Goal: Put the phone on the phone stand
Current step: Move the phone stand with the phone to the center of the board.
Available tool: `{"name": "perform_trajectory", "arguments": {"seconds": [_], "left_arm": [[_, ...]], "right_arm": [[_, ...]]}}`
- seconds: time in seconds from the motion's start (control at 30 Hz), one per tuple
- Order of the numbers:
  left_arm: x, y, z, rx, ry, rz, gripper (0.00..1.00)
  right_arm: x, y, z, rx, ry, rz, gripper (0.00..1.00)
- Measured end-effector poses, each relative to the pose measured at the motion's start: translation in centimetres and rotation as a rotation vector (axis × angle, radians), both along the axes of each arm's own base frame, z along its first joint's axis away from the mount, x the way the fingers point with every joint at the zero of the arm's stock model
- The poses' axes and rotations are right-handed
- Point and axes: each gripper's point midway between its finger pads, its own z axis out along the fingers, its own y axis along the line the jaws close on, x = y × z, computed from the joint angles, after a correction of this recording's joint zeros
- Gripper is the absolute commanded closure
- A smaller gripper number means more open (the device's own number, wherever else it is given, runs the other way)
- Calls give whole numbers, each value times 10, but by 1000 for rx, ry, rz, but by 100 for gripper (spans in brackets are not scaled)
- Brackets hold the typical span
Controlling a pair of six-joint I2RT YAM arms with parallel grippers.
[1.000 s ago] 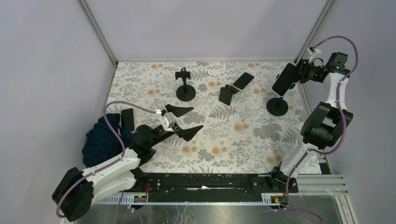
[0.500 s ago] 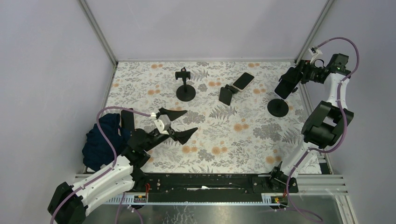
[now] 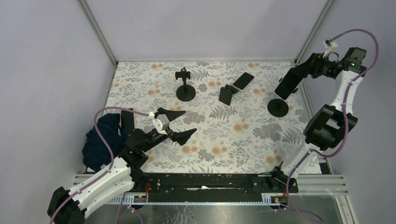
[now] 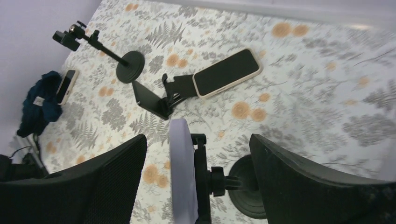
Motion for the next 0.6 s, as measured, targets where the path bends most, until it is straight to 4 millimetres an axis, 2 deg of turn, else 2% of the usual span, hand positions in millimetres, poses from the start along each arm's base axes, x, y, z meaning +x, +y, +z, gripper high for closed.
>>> {"name": "perform_trajectory", "arguments": {"seconds": [0.17,0.3,0.4,0.47,0.53,0.6], "left_arm": [[-2,2,21,-25,15,0,1],[-2,5,42,-65,44,16,1],[2,6,48,-91,102,37,1],[5,7,50,-103,136,51,1],[8,7,50,-115,174,63,1],[10,7,50,-127,204,73,1]], "right_arm": [[2,-17,54,-101,-116,-35,9],[-5,-12,88,-160,-190,-38,9],[-10,-5,106,-202,-232,-38,9],[-12,4,116,-238,-258,-28,10],[-13,22,122,-276,-280,1,10],[-14,51,127,-316,-305,56,10]]}}
